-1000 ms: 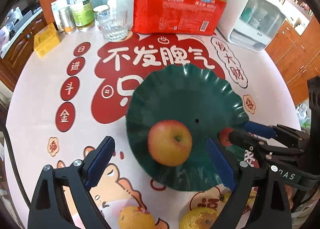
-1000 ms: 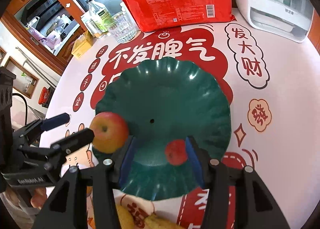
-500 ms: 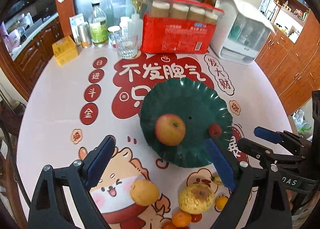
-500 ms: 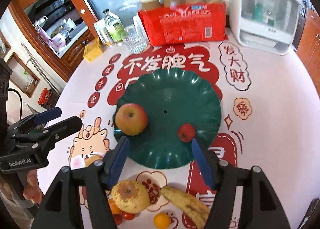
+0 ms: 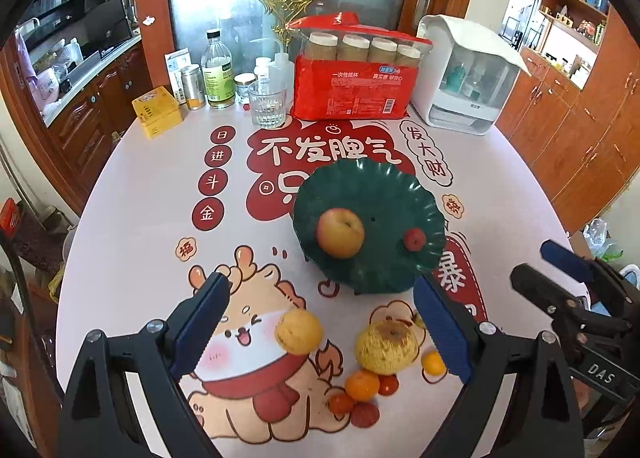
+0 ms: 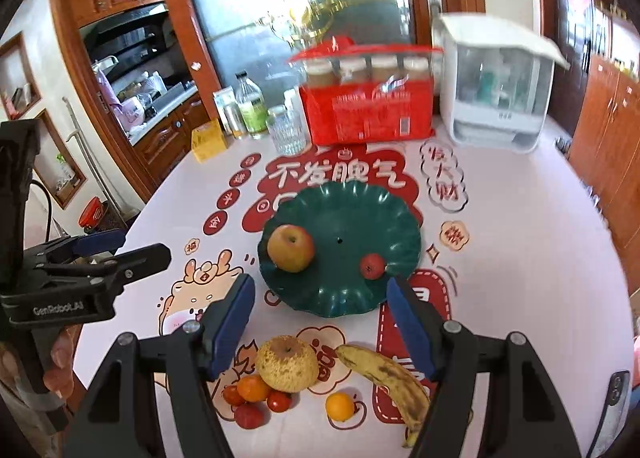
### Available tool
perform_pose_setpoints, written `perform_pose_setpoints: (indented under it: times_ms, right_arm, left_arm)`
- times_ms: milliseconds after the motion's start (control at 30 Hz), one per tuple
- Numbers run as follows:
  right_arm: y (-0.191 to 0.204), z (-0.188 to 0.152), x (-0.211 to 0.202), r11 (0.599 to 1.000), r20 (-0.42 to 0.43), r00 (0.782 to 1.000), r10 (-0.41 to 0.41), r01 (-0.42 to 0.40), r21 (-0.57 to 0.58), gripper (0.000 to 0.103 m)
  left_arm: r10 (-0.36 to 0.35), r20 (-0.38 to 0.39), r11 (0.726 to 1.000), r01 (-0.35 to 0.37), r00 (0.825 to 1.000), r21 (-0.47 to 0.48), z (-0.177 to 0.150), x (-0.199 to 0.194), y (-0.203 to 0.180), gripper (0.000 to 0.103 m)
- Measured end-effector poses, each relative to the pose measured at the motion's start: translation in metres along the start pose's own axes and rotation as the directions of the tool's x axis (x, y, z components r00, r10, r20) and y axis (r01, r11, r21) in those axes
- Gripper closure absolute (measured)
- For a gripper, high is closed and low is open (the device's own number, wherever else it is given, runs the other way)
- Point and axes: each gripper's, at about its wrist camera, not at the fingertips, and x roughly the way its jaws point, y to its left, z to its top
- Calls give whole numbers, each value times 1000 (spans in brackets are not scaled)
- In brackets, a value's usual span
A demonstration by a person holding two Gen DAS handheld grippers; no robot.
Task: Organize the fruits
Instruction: 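Withdraw both tools from the plate back toward the loose fruit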
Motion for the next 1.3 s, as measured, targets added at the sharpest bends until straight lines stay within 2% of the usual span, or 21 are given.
perform_pose_setpoints:
  times_ms: [233, 467, 700, 800, 933, 1300]
  right_arm:
    - [23, -16, -45, 998, 115, 993, -34, 41, -57, 34]
    - [37, -36, -60, 995, 96, 995, -33, 42, -94, 34]
    - [43, -57, -64, 984, 75, 992, -100, 110, -143, 34]
    - [42, -65, -61, 984, 51, 994, -93, 100, -150, 34]
    - [39, -77, -54, 985, 22, 996, -92, 94, -142, 34]
    - [31, -97, -30, 987, -66, 994, -92, 82, -136, 34]
  left_arm:
    - [-18, 24, 1000, 19, 1000, -23, -20, -25, 6, 10]
    - [-33, 95, 999, 34, 995, -14, -43, -44, 13, 10]
    - [-25, 122, 999, 22, 992, 22, -62, -48, 16, 10]
    - [-54, 98, 998, 52, 994, 24, -71, -43, 17, 10]
    - [-91, 7, 996, 91, 996, -1, -78, -26, 21, 10]
    - [-50, -72, 999, 49, 996, -15, -93, 4, 20, 10]
